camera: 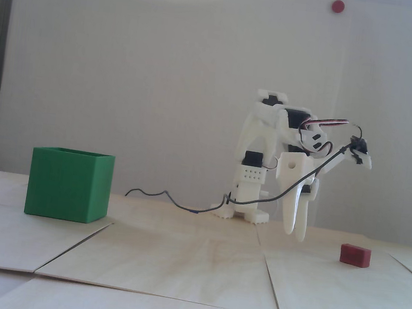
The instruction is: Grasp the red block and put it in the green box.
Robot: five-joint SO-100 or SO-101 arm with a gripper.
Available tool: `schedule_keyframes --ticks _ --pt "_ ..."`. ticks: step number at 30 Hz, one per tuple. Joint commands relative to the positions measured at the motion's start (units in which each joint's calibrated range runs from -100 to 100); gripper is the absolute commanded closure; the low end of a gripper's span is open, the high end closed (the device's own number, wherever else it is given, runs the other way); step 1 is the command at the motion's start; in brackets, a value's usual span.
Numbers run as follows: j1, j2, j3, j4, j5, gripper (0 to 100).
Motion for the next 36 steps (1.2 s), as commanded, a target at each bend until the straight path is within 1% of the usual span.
schedule_keyframes --ticks 1,8,9,11,16,25,27,32,36 --pt "-2.2 -1.7 -4.5 -1.9 -0.1 61" --pt "-11.5 -2.4 -4.3 -1.5 -0.1 61" --pt "-14.5 -2.5 -4.3 -1.4 -0.1 61" --pt "-17.6 -2.5 -4.3 -1.2 -0.2 61" --pt "-20.8 -2.4 -3.7 0.1 -0.2 61" --pt "-20.5 -2.5 -1.9 6.1 -0.2 61" --pt "-20.5 -2.5 -1.9 8.9 -0.2 61" --pt "-20.5 -4.2 -1.9 20.1 -0.2 61" --pt "-20.1 -4.2 -2.0 21.4 -0.1 61"
